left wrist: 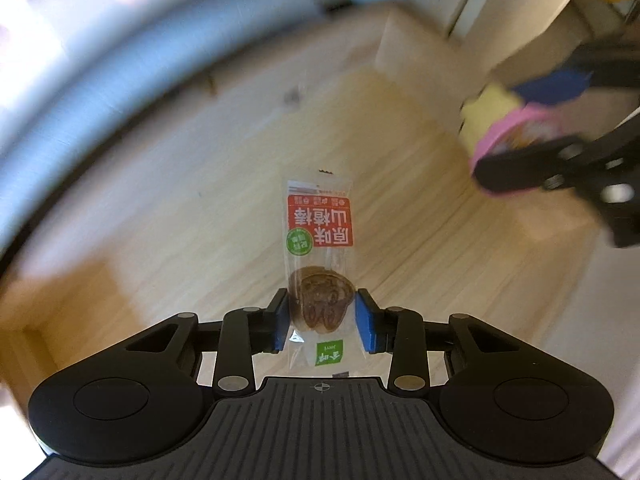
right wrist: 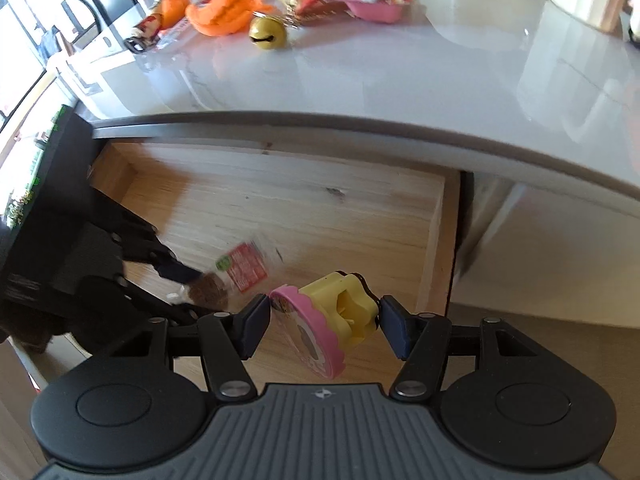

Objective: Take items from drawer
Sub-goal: 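Lift the packet and yellow-pink toy out of the drawer with both tools, then lower packet and toy onto the countertop and open both tools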

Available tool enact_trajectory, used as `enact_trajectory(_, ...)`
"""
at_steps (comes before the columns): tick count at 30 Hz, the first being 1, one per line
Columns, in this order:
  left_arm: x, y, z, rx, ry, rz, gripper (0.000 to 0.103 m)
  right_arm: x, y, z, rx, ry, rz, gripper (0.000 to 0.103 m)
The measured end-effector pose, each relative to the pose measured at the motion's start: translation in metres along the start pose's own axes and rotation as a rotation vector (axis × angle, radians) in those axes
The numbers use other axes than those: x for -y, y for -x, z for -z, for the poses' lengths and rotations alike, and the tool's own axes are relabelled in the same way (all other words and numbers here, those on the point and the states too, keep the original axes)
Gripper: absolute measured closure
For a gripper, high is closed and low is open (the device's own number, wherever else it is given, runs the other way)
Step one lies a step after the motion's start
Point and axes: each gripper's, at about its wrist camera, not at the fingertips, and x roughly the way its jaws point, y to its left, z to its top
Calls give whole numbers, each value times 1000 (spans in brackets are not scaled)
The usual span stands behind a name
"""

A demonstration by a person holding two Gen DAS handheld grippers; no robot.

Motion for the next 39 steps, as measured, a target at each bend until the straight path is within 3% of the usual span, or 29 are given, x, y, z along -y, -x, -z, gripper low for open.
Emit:
enact_trajectory(5, -9, 99, 19, 217, -28, 99, 65, -8, 42, -5, 65, -9, -58, 43)
enact_trajectory(8, -30, 165, 20, 394, -45, 47, 65, -21, 90, -24, 175, 49, -83, 43)
enact_trajectory(12, -95, 199, 0, 544, 96, -48, 65, -36, 135, -80, 343, 115, -33, 43)
enact_trajectory(17, -172, 159, -14, 496, 251, -196, 64, -44, 103, -156, 391, 123, 53, 43)
enact_trajectory(19, -185, 142, -14, 488, 287, -195, 63, -49, 79, -174, 373, 138, 100, 43)
enact_trajectory(22, -184, 121, -18, 514, 324, -120, 58, -54, 43, -187, 334, 160, 145, 43)
enact_trajectory(26, -169, 125, -10, 519, 297, -125, 58, -62, 19, -194, 306, 172, 196, 38)
enact_trajectory(30, -162, 134, 5, 526, 345, -77, 59, -66, 15, -196, 299, 160, 216, 27)
enact_trajectory(33, -161, 140, 17, 552, 358, -89, 60, -73, 20, -191, 294, 173, 243, 27)
enact_trajectory(39, -153, 162, 35, 661, 383, -89, 61, -74, 69, -170, 437, 103, 237, 23)
